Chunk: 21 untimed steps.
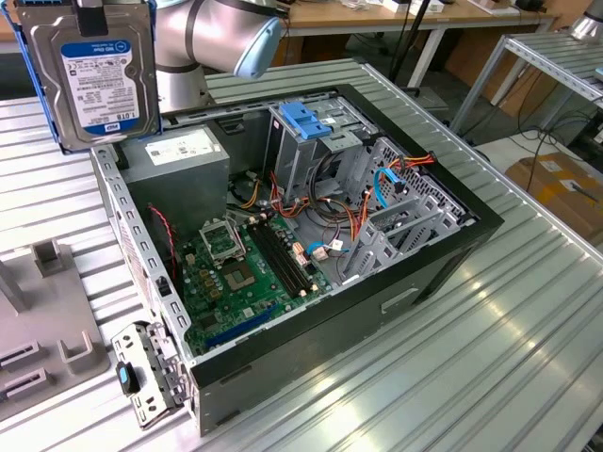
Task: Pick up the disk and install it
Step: 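Pick up the disk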
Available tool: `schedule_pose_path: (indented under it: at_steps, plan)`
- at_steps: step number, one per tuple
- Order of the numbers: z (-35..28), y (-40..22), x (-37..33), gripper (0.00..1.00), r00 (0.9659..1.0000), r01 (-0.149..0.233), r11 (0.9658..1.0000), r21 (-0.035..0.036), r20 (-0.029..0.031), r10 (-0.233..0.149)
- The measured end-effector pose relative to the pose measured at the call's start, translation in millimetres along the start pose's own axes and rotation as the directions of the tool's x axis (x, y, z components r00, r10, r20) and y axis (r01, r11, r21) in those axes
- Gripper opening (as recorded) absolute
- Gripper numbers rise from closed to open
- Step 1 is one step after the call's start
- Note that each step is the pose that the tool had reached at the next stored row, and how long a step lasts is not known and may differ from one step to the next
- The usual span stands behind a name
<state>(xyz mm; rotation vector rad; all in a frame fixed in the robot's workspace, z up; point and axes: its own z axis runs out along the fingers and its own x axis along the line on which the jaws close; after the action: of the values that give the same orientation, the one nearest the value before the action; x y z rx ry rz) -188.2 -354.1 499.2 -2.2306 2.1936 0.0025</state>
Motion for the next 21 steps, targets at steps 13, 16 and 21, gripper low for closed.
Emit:
schedule_pose_path:
  at_steps: [13,16,21]
  plan:
    - [0.2,-24.2,0.5,0.35,1.0,0.0,1.0,0.0001,0.0001,0.0]
    - [0.2,-24.4,0.4,0.35,1.0,0.0,1.0,0.0001,0.0001,0.0]
    - [0.2,-24.5,0.4,0.35,1.0,0.0,1.0,0.0001,0.0001,0.0]
